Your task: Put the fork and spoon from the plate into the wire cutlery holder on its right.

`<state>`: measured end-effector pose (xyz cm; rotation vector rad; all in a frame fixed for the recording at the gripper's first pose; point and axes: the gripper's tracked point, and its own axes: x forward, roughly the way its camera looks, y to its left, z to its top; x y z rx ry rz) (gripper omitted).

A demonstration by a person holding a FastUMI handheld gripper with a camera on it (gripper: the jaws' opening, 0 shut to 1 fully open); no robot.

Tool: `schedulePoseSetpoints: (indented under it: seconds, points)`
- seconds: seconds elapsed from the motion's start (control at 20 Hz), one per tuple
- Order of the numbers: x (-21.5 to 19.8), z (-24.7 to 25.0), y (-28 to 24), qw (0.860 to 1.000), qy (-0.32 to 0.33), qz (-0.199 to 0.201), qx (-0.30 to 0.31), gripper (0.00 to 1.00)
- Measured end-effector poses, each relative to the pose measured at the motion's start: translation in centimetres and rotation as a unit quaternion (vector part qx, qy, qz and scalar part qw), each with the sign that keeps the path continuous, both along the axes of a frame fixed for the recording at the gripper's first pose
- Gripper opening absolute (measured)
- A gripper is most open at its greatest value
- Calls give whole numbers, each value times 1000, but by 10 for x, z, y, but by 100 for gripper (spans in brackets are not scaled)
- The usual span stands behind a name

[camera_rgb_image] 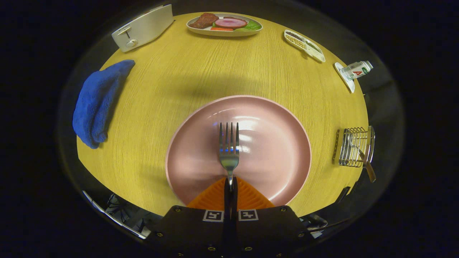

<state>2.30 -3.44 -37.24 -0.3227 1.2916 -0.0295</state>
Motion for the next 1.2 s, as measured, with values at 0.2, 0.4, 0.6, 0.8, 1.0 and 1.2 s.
schedulePoseSetpoints:
  seconds: [0.2, 0.4, 0.6, 0.8, 1.0, 1.2]
  points:
    - [8, 21, -8, 1000, -18, -14, -3, 1]
    - [17, 47, -24, 999, -40, -30, -12, 1]
    - [24, 73, -44, 997, -59, -49, -19, 1]
    - [21, 99, -73, 995, -67, -69, -40, 1]
    - [18, 122, -108, 991, -73, -102, -56, 1]
    - [17, 143, -144, 986, -76, -133, -68, 1]
